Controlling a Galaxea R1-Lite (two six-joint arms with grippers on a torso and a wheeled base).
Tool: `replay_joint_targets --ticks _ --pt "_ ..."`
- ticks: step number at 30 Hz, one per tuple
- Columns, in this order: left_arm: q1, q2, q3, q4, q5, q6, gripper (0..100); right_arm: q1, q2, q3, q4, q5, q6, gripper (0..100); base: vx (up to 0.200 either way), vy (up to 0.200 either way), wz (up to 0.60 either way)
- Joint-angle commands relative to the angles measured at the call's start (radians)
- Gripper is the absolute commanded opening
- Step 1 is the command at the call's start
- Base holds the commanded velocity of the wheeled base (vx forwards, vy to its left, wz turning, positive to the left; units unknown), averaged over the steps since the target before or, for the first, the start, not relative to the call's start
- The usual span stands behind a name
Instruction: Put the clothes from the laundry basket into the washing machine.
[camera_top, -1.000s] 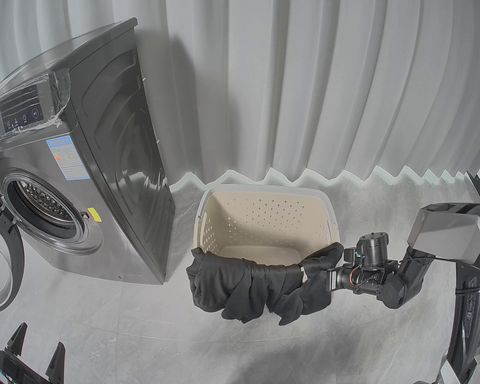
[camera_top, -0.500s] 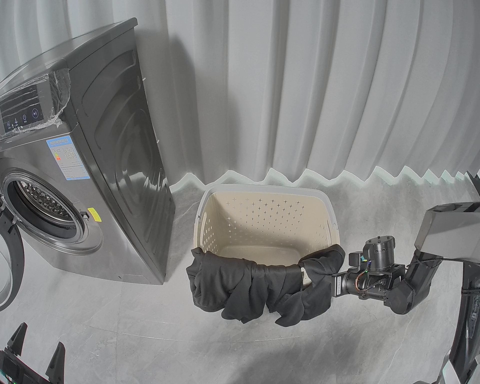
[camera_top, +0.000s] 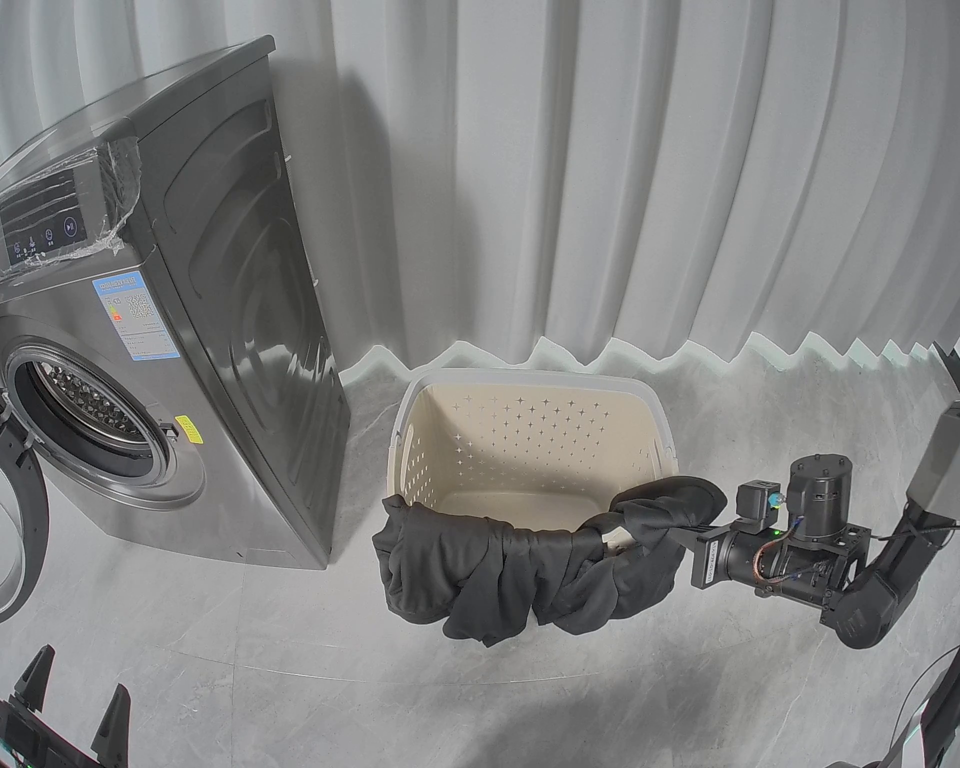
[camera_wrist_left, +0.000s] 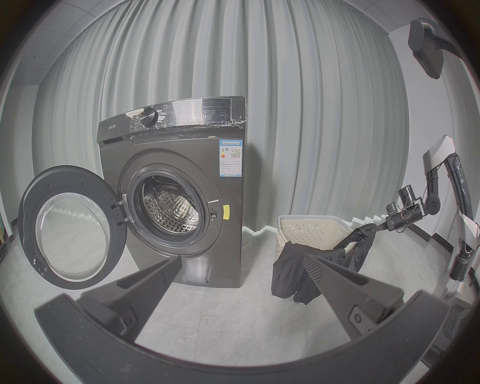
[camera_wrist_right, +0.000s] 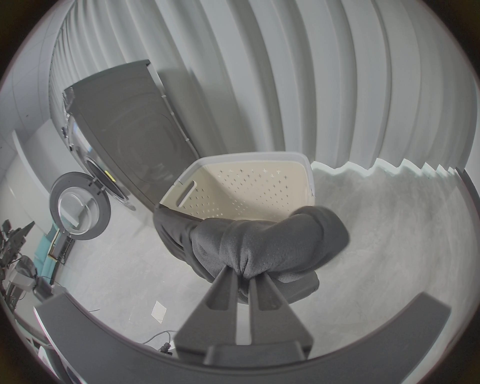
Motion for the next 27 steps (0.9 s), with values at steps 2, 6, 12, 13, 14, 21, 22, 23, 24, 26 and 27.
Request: replay_joint_targets --ticks 2,6,12,13,14,21,22,23,24,26,27 --pt "0.0 -0.016 0.016 0.0 0.0 -0.001 100 0.052 -0.152 0.051 -0.007 -0.004 0.011 0 0.0 0.0 0.0" --pt "0.0 -0.016 0.016 0.0 0.0 -0.001 100 0.077 -0.207 0.054 -0.007 -0.03 0.011 0 0.0 0.0 0.0" --pt "0.0 -0.016 0.016 0.0 0.0 -0.001 100 0.126 -0.334 0.063 -0.006 -0.069 0.016 0 0.0 0.0 0.0" --pt "0.0 -0.016 0.016 0.0 0.0 -0.001 100 0.128 -0.353 0.063 -0.004 -0.069 0.016 0 0.0 0.0 0.0" --pt "0.0 -0.016 0.016 0.0 0.0 0.001 100 0.128 -0.367 0.063 -0.001 -0.069 0.016 0 0.0 0.0 0.0" --pt "0.0 -0.016 0.016 0.0 0.0 0.001 100 0.167 -0.476 0.061 0.011 -0.073 0.016 0 0.0 0.0 0.0" --pt "0.0 -0.016 0.016 0.0 0.0 0.001 100 0.183 -0.497 0.058 0.01 -0.076 0.016 0 0.0 0.0 0.0" --pt "0.0 -0.016 0.016 0.0 0.0 0.001 100 0.187 -0.509 0.055 0.008 -0.076 0.016 0 0.0 0.0 0.0" --pt "0.0 -0.016 0.016 0.0 0.0 0.001 100 0.197 -0.532 0.049 0.01 -0.076 0.014 0 0.0 0.0 0.0" --pt "0.0 -0.016 0.016 0.0 0.0 0.001 100 0.215 -0.557 0.032 0.01 -0.076 0.013 0 0.0 0.0 0.0" --pt "0.0 -0.016 0.016 0.0 0.0 0.001 100 0.226 -0.569 0.018 0.01 -0.076 0.013 0 0.0 0.0 0.0"
